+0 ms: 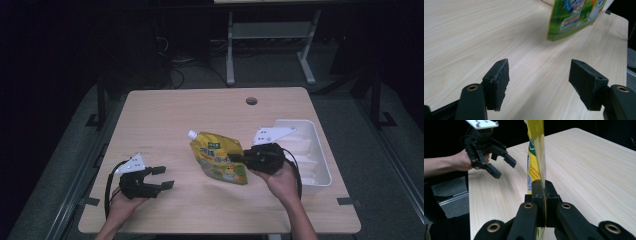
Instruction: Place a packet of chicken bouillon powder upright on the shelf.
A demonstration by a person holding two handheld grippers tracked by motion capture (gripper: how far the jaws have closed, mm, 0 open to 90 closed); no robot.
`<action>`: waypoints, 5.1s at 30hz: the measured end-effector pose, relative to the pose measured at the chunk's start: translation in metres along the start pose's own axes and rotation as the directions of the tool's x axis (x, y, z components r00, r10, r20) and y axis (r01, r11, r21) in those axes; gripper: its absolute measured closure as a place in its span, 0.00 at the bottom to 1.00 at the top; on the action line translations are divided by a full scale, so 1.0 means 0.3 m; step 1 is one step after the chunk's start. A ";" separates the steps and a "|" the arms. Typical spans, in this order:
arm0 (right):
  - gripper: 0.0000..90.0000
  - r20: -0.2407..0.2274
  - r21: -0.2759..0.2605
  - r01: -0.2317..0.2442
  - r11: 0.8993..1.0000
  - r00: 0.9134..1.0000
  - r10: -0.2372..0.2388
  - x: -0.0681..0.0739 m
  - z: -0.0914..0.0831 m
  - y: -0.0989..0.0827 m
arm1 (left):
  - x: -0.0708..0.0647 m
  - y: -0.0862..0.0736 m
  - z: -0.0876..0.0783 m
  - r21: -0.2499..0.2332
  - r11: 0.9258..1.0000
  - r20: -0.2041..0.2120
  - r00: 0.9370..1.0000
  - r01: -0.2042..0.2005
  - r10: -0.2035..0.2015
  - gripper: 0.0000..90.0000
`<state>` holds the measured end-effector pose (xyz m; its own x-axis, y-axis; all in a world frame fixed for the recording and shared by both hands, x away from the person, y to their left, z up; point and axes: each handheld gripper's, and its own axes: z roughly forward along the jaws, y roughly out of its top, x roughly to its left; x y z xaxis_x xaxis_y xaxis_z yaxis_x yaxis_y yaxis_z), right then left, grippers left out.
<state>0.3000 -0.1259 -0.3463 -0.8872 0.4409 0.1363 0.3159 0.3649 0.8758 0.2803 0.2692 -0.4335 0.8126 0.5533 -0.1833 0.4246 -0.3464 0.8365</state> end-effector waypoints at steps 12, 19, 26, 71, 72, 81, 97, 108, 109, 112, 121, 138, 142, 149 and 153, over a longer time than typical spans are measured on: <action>0.99 0.036 -0.010 -0.003 1.000 0.999 0.004 -0.087 -0.095 0.052 | 0.008 -0.004 -0.006 -0.002 1.000 -0.003 1.000 0.005 -0.005 0.32; 0.99 0.028 -0.020 -0.026 0.999 0.999 0.026 -0.140 -0.123 0.056 | 0.008 -0.001 -0.011 -0.011 1.000 -0.011 1.000 -0.001 0.001 0.32; 0.99 0.042 -0.012 -0.035 0.999 0.998 0.036 -0.181 -0.136 0.059 | 0.005 -0.001 -0.004 0.003 1.000 -0.011 1.000 -0.008 0.008 0.32; 0.99 0.202 -0.035 -0.141 0.989 0.969 0.145 -0.398 -0.450 -0.034 | 0.006 -0.006 0.007 -0.026 0.999 0.014 1.000 0.026 -0.026 0.32; 0.99 0.206 -0.034 -0.144 0.989 0.967 0.148 -0.400 -0.456 -0.037 | 0.007 -0.006 0.007 -0.026 0.999 0.015 1.000 0.026 -0.025 0.32; 0.99 0.226 -0.026 -0.159 0.987 0.961 0.161 -0.425 -0.473 -0.062 | 0.004 -0.010 0.016 -0.006 1.000 0.022 1.000 0.020 -0.020 0.32; 0.99 0.230 -0.015 -0.159 0.987 0.960 0.158 -0.455 -0.434 -0.120 | 0.001 -0.015 0.012 -0.005 1.000 0.034 0.999 0.030 -0.030 0.32; 0.95 0.244 -0.037 -0.201 0.979 0.948 0.203 -0.466 -0.431 -0.180 | -0.001 -0.019 0.002 -0.024 0.999 0.031 0.999 0.044 -0.043 0.32; 0.93 0.255 -0.043 -0.218 0.975 0.941 0.222 -0.466 -0.438 -0.187 | -0.003 -0.018 0.000 -0.023 0.999 0.031 0.999 0.043 -0.042 0.32; 0.93 0.258 -0.042 -0.220 0.975 0.940 0.223 -0.460 -0.442 -0.190 | -0.006 -0.019 -0.001 -0.022 0.999 0.029 0.999 0.039 -0.039 0.32; 0.88 0.274 -0.063 -0.233 0.971 0.931 0.241 -0.452 -0.465 -0.190 | -0.004 -0.019 0.005 -0.021 0.999 0.026 0.999 0.042 -0.041 0.32; 0.94 0.298 -0.054 -0.243 0.968 0.922 0.248 -0.443 -0.498 -0.205 | 0.004 -0.019 0.011 -0.025 0.998 0.024 0.998 0.052 -0.051 0.32; 0.97 0.297 -0.054 -0.234 0.971 0.924 0.240 -0.440 -0.503 -0.215 | 0.003 -0.019 0.012 -0.025 0.998 0.024 0.998 0.052 -0.052 0.32; 0.99 0.291 -0.056 -0.245 0.968 0.923 0.251 -0.445 -0.513 -0.247 | 0.010 -0.020 0.003 -0.035 0.997 0.024 0.998 0.062 -0.061 0.33; 0.99 0.290 -0.072 -0.273 0.959 0.915 0.282 -0.454 -0.529 -0.290 | 0.011 -0.020 0.011 -0.029 0.997 0.031 0.997 0.065 -0.064 0.33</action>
<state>0.3399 -0.3477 -0.3677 -0.6249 0.7438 0.2370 0.5206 0.1708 0.8366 0.2818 0.2707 -0.4408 0.7955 0.5509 -0.2524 0.4647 -0.2872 0.8376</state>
